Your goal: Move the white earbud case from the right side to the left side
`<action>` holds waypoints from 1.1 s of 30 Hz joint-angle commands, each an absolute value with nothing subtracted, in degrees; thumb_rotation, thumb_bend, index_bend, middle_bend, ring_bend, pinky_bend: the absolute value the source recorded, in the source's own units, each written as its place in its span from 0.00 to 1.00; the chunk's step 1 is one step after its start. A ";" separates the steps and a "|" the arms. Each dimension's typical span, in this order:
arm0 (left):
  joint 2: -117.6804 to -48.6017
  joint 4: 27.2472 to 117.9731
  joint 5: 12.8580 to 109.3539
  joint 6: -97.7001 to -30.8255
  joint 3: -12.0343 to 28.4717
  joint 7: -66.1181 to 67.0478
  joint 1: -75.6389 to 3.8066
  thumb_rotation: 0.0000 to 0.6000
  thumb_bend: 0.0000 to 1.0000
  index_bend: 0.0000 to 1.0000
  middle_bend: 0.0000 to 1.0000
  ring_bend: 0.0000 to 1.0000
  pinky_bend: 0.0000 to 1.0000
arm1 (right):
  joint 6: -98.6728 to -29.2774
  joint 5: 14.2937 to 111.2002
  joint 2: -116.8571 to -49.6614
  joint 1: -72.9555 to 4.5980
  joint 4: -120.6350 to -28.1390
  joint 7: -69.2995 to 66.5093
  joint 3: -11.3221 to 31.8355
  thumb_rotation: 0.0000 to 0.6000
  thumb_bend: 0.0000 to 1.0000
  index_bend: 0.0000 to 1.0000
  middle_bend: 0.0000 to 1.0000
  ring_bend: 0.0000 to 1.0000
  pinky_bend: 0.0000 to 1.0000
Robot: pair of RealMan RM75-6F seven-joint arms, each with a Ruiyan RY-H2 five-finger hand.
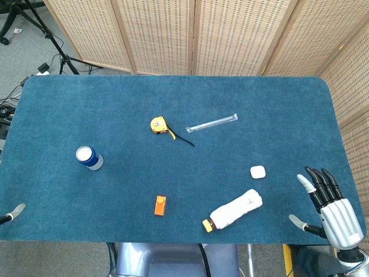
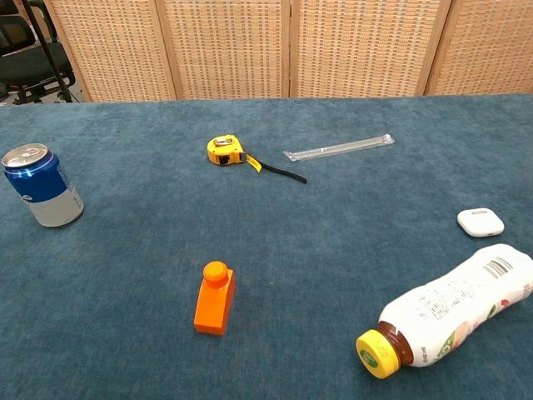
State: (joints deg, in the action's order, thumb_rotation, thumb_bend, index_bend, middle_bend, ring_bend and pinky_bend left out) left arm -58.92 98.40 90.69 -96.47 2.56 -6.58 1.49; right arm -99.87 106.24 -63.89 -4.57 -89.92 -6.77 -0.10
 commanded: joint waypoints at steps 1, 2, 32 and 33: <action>-58.93 98.38 90.60 -96.36 2.55 -6.59 1.49 1.00 0.01 0.00 0.00 0.00 0.00 | -99.62 106.16 -63.92 -4.63 -89.92 -6.63 -0.12 1.00 0.00 0.00 0.00 0.00 0.00; -58.91 98.43 90.55 -96.29 2.55 -6.63 1.49 1.00 0.01 0.00 0.00 0.00 0.00 | -99.44 106.10 -63.92 -4.65 -89.88 -6.52 -0.17 1.00 0.00 0.00 0.00 0.00 0.00; -58.13 98.89 87.19 -94.42 3.94 -8.01 0.99 1.00 0.01 0.00 0.00 0.00 0.00 | -50.81 80.91 -68.07 -31.73 -86.03 -3.59 8.94 1.00 0.03 0.31 0.00 0.00 0.00; -58.09 98.91 87.10 -94.37 4.01 -8.08 0.97 1.00 0.01 0.00 0.00 0.00 0.00 | -49.92 79.88 -68.94 -32.33 -85.18 -2.28 8.96 1.00 0.03 0.31 0.00 0.00 0.00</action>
State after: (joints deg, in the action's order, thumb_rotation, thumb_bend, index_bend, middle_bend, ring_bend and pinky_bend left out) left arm -58.10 98.91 87.11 -94.38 3.99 -8.07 0.98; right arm -51.79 81.61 -67.14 -31.01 -86.85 -4.06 8.44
